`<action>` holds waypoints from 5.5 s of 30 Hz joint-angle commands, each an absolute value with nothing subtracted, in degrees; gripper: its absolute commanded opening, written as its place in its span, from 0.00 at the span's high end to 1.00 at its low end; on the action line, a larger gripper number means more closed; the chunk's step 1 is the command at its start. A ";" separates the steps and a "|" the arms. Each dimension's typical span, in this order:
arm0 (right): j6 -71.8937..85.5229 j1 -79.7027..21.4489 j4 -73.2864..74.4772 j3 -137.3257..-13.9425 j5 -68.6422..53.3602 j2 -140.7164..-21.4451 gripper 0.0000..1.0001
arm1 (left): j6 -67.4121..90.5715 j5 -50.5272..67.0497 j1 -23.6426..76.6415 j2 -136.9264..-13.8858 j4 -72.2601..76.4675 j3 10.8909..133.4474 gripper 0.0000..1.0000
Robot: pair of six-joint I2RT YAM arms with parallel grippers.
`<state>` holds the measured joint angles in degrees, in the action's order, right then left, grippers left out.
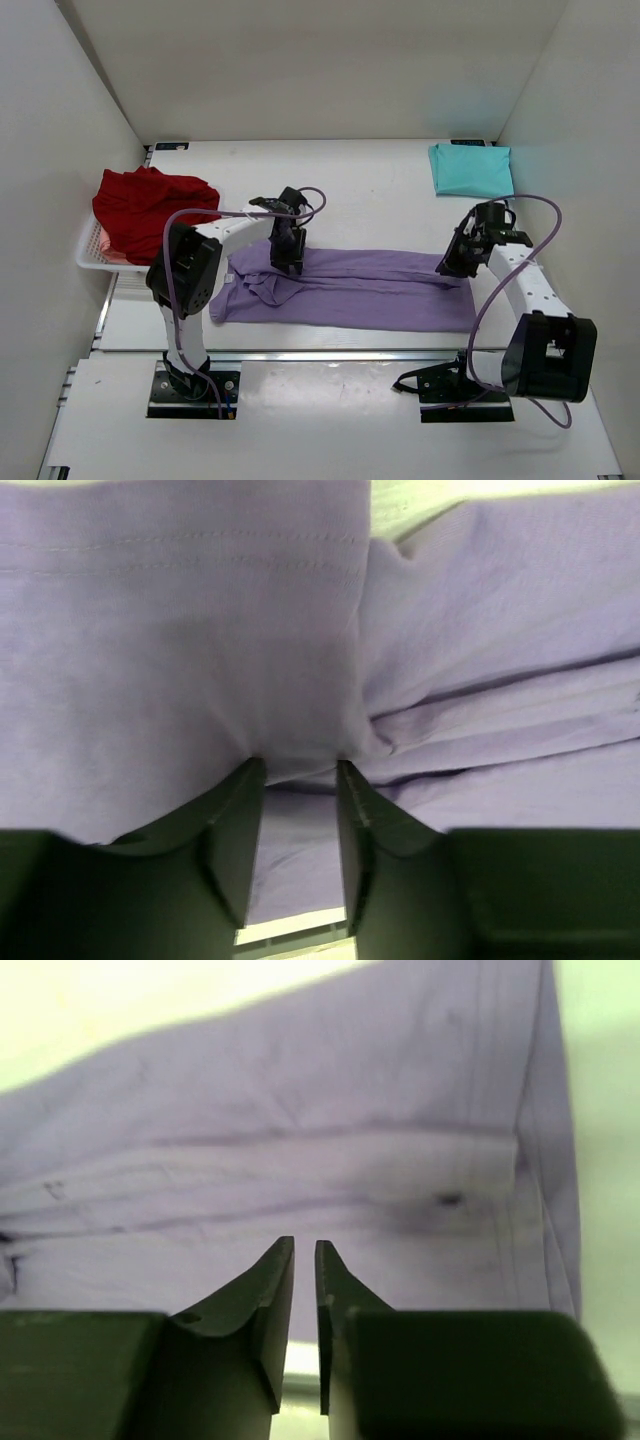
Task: Fold and stack the t-shirts
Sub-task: Fold the other side of the tshirt into a rectangle, then rotate the tshirt 85 degrees, then grab the bottom of the folded rectangular tshirt with both arms
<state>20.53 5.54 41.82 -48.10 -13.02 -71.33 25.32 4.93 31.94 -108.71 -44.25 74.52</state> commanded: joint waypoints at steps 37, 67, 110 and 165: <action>35.67 -14.03 40.71 -53.44 -9.58 -90.54 1.00 | 28.91 12.39 22.06 -155.30 -58.19 143.08 0.69; 28.05 -22.94 28.84 -45.09 -5.26 -76.74 1.00 | 33.48 22.68 20.39 -127.82 -31.12 108.70 0.72; 26.37 -28.74 30.31 -42.79 -7.73 -87.36 1.00 | 26.10 11.78 16.53 -143.45 -64.33 137.37 0.63; 25.74 -35.51 33.68 -39.74 -7.73 -69.79 0.47 | 49.91 18.02 45.69 -73.04 -27.44 42.82 0.34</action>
